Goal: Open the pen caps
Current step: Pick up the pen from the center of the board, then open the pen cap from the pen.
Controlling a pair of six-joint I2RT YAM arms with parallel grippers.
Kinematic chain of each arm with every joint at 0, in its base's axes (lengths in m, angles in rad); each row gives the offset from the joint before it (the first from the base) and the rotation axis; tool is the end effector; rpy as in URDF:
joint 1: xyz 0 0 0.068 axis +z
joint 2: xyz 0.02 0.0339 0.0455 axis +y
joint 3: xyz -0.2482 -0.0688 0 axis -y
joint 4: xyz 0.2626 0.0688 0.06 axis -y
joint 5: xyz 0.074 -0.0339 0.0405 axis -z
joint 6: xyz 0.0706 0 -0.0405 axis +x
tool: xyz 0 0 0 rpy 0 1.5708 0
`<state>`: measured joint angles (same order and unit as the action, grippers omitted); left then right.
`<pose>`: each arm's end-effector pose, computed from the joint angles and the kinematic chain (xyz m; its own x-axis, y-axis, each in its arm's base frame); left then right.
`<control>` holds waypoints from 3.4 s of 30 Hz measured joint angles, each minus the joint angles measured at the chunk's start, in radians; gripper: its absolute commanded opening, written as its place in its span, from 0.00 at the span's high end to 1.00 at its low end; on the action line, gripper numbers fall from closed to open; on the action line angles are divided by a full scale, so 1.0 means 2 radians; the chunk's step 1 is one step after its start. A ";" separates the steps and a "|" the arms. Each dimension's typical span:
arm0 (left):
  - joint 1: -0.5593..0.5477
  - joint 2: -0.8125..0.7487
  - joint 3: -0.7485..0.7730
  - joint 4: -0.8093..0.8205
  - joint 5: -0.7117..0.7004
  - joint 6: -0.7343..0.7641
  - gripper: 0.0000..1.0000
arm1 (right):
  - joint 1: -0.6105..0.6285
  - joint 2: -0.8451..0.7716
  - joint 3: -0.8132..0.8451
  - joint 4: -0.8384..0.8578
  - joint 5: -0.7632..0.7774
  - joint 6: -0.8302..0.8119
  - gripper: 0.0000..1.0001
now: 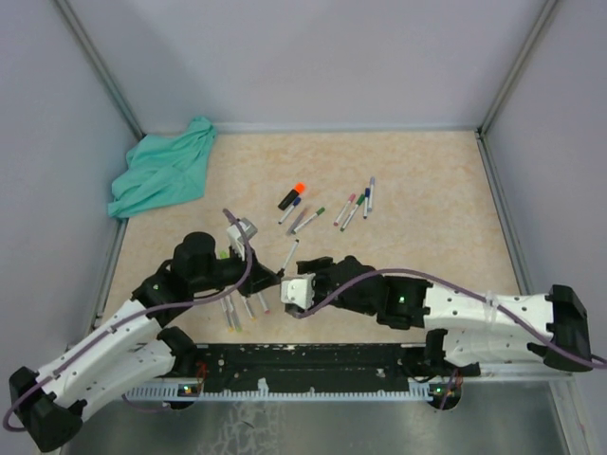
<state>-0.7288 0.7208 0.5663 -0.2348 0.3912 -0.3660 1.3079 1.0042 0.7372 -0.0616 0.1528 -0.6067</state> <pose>0.1545 -0.1740 0.2433 -0.5789 0.0733 -0.8121 0.7193 0.5150 -0.4662 0.0863 0.2792 0.2651 0.4539 -0.4818 -0.7496 -0.8011 0.1476 -0.5800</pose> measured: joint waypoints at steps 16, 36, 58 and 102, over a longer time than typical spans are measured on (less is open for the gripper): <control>0.000 0.103 0.066 -0.099 0.089 0.044 1.00 | 0.007 0.076 0.088 -0.149 0.030 -0.234 0.50; 0.000 0.069 0.072 -0.107 0.105 0.045 0.52 | 0.003 0.121 0.106 -0.196 0.026 -0.268 1.00; 0.000 -0.262 -0.078 0.105 -0.010 -0.149 0.10 | 0.016 -0.068 -0.204 0.207 0.000 0.471 1.00; 0.000 -0.139 -0.142 0.292 0.093 -0.239 1.00 | 0.016 0.109 -0.199 0.536 -0.091 0.667 1.00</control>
<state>-0.7296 0.4435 0.2817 0.3500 0.5774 -0.8433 1.3399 1.2232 0.3401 1.0111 -0.0284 0.7277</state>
